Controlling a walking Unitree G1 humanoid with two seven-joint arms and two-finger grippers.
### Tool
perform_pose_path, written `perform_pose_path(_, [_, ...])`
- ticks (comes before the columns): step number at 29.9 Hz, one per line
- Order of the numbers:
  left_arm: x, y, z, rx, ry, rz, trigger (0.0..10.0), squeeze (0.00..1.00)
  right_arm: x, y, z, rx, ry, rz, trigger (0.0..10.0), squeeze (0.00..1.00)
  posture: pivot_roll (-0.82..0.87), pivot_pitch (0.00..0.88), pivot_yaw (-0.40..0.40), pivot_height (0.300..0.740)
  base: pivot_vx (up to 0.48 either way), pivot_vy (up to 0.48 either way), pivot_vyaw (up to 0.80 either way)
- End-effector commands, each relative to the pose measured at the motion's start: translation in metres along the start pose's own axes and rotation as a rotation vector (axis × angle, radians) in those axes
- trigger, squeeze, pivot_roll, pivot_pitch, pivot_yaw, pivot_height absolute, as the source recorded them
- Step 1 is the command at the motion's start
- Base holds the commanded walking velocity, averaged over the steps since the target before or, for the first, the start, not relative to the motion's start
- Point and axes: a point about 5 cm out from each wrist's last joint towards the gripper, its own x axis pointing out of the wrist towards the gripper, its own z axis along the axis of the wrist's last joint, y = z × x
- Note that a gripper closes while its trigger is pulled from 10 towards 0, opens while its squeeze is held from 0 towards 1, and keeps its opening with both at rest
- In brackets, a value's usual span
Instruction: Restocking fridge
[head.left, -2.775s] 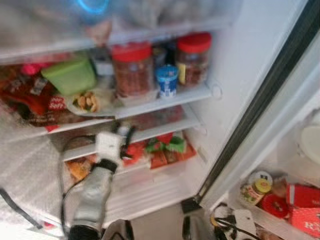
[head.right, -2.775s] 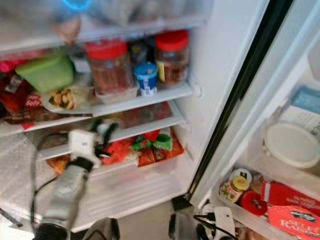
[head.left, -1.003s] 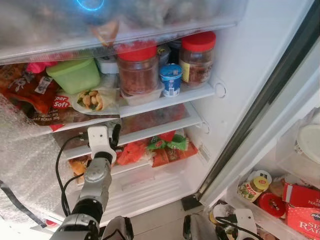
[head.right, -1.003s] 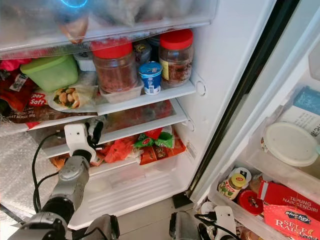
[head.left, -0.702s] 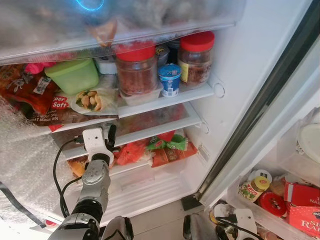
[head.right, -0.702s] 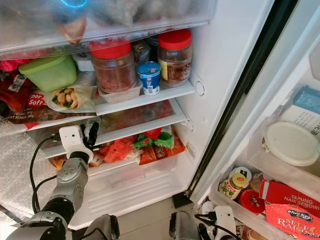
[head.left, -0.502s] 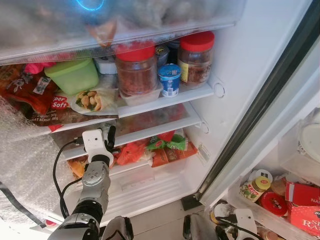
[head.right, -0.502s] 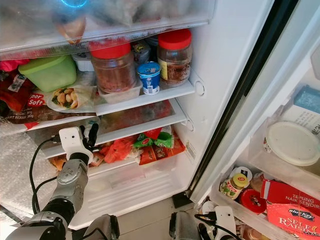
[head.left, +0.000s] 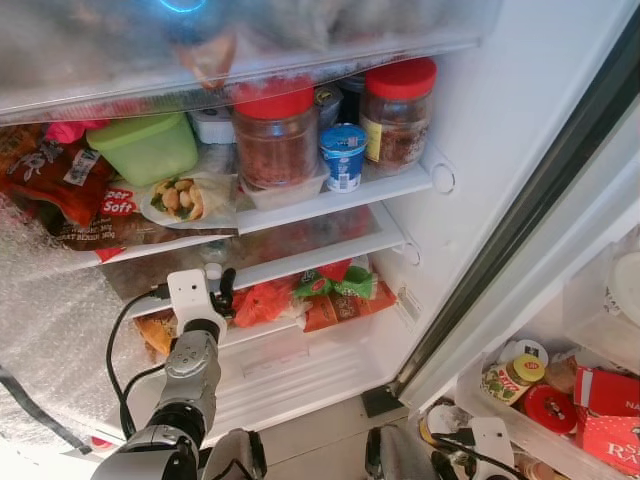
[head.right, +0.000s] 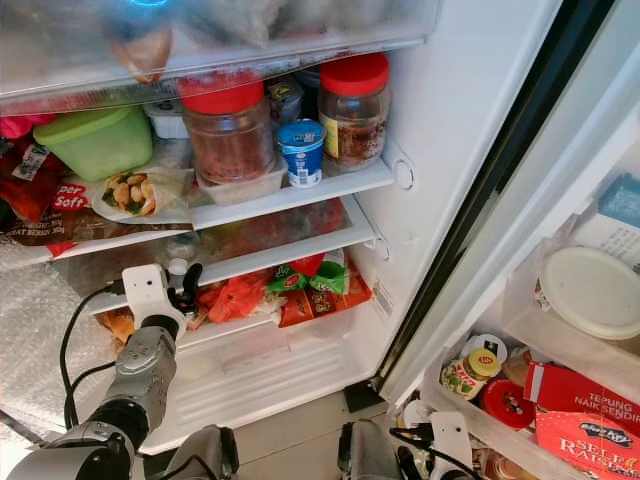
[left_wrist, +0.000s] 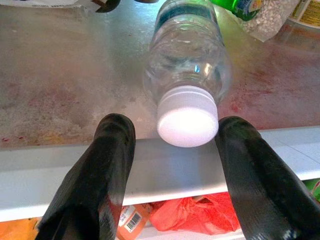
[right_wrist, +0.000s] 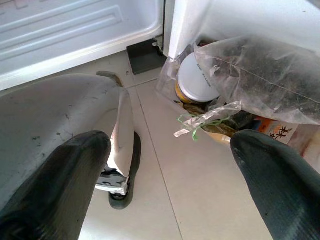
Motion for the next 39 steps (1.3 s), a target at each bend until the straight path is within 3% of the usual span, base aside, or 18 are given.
perform_pose_path(1, [0.000,0.003,-0.001,0.016,0.000,0.014,10.0,1.00,-0.001,0.002,-0.009,0.009,0.036,0.009,10.0,0.00,0.01,0.117,-0.013,0.628,0.000,0.000,0.00])
perform_pose_path(8, [0.001,-0.006,0.012,0.061,-0.090,-0.047,10.0,1.00,-0.001,0.002,-0.009,0.008,0.037,0.010,10.0,0.00,0.01,0.116,-0.011,0.628,0.000,0.000,0.00])
perform_pose_path(13, [-0.008,-0.013,0.012,0.123,-0.150,-0.121,10.0,1.00,-0.001,0.003,-0.010,0.010,0.036,0.010,10.0,0.00,0.01,0.111,-0.006,0.628,0.000,0.000,0.00])
perform_pose_path(14, [-0.013,-0.014,0.011,0.133,-0.169,-0.144,10.0,0.00,-0.001,0.003,-0.010,0.010,0.036,0.010,10.0,0.00,0.01,0.111,-0.005,0.628,0.000,0.000,0.00])
perform_pose_path(18, [-0.030,-0.016,0.009,0.194,-0.220,-0.200,10.0,0.00,-0.001,0.003,-0.010,0.013,0.036,0.010,10.0,0.00,0.01,0.109,-0.004,0.628,0.000,0.000,0.00])
perform_pose_path(27, [-0.059,-0.014,0.001,0.240,-0.212,-0.262,10.0,0.00,-0.001,0.003,-0.011,0.013,0.035,0.012,10.0,0.00,0.01,0.082,0.007,0.628,0.000,0.000,0.00])
perform_pose_path(39, [-0.075,-0.013,0.001,0.251,-0.199,-0.238,10.0,0.00,-0.001,0.003,-0.010,0.013,0.033,0.010,10.0,0.00,0.01,0.086,0.001,0.628,0.000,0.000,0.00])
